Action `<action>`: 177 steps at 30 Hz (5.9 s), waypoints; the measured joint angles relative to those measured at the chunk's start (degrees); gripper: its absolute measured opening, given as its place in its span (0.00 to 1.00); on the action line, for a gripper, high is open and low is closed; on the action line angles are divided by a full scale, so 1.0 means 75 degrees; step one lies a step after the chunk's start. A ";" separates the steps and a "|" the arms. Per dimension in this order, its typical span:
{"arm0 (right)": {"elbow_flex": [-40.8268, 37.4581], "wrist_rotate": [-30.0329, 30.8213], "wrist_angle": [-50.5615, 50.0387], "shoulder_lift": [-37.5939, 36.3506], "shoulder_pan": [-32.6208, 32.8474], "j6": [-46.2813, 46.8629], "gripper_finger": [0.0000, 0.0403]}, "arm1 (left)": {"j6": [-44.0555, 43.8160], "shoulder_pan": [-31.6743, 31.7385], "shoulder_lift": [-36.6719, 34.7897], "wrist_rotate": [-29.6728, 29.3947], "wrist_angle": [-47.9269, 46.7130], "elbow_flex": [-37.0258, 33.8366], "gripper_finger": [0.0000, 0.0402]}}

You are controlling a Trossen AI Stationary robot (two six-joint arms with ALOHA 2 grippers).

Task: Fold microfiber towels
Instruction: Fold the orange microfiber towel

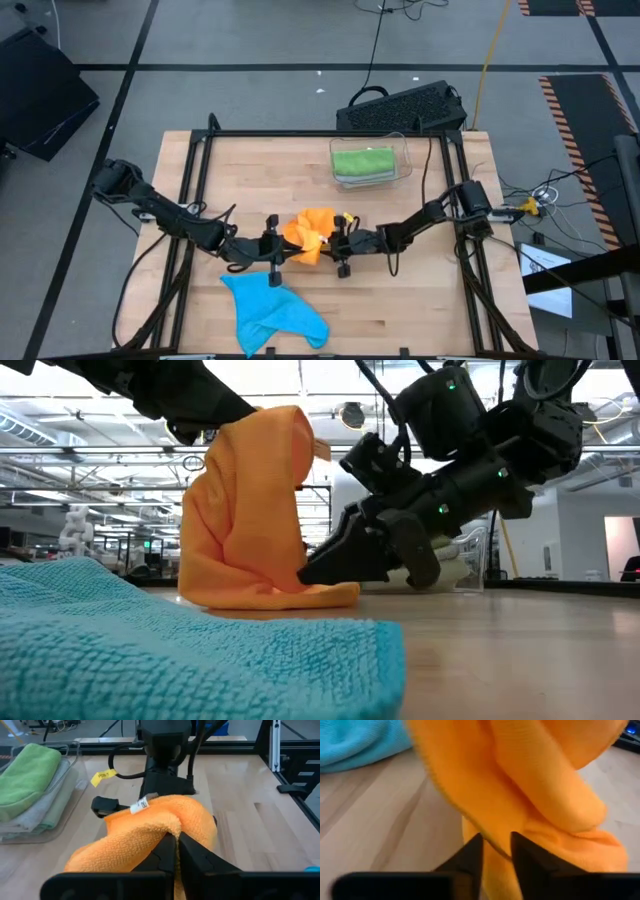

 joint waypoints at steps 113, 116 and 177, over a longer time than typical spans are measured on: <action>0.3879 0.4816 -0.9031 -0.6669 0.0554 -0.2128 0.01 | 0.3202 0.0842 -0.1439 -0.3973 -0.4567 0.4998 0.00; 0.3879 0.4185 -0.8949 -0.6844 0.0149 -0.1958 0.01 | 0.2742 0.1154 -0.1692 -0.3090 -0.4819 0.5001 0.00; 0.0884 -0.0420 -1.0722 -0.7089 0.1377 0.4114 0.01 | -0.2816 -0.0613 0.1575 -0.0258 -0.6640 0.4237 0.01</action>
